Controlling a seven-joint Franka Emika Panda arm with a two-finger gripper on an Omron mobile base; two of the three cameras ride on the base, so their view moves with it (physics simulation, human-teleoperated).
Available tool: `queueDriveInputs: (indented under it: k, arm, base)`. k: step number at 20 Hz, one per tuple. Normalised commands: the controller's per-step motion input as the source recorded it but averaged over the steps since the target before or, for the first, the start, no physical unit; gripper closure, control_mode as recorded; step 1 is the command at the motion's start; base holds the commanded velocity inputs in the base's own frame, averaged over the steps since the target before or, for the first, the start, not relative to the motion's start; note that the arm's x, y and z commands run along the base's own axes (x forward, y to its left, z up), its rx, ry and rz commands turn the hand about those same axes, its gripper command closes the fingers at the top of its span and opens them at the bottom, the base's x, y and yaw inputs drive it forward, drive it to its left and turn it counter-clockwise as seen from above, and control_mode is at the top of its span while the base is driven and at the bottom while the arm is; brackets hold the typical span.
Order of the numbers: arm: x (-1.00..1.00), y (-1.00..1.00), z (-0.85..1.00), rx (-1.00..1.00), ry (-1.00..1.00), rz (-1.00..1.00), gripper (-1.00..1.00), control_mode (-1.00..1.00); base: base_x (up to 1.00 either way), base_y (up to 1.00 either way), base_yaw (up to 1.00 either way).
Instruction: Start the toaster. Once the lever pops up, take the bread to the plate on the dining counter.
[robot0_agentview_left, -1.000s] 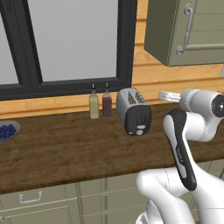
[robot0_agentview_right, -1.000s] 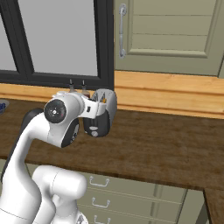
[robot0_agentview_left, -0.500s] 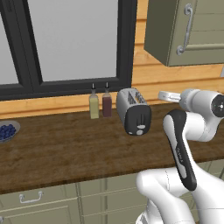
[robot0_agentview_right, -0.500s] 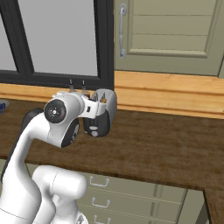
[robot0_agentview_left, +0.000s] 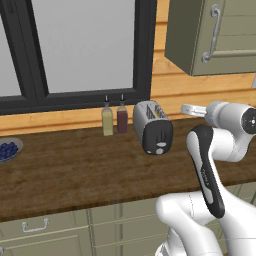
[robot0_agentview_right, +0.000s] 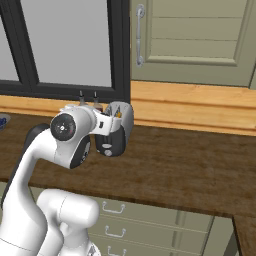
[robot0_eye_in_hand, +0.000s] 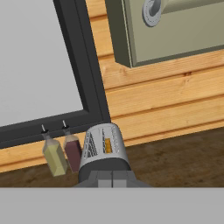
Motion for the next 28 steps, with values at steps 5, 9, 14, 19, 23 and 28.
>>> queueDriveInputs:
  k: [5,9,14,19,23,28]
  arm:
    - [0.00,0.00,0.00,0.00,0.00,0.00,1.00,-1.00]
    - [0.00,0.00,0.00,0.00,0.00,0.00,1.00,-1.00]
    - [0.00,0.00,0.00,0.00,0.00,0.00,1.00,-1.00]
    - [0.00,0.00,0.00,0.00,0.00,0.00,1.00,-1.00]
    - [0.00,0.00,0.00,0.00,0.00,0.00,1.00,-1.00]
    - [0.00,0.00,0.00,0.00,0.00,0.00,1.00,-1.00]
  base:
    - [0.00,0.00,0.00]
    - [0.00,0.00,0.00]
    - [0.00,0.00,0.00]
    - [0.00,0.00,0.00]
    - [0.00,0.00,0.00]
    - [0.00,0.00,0.00]
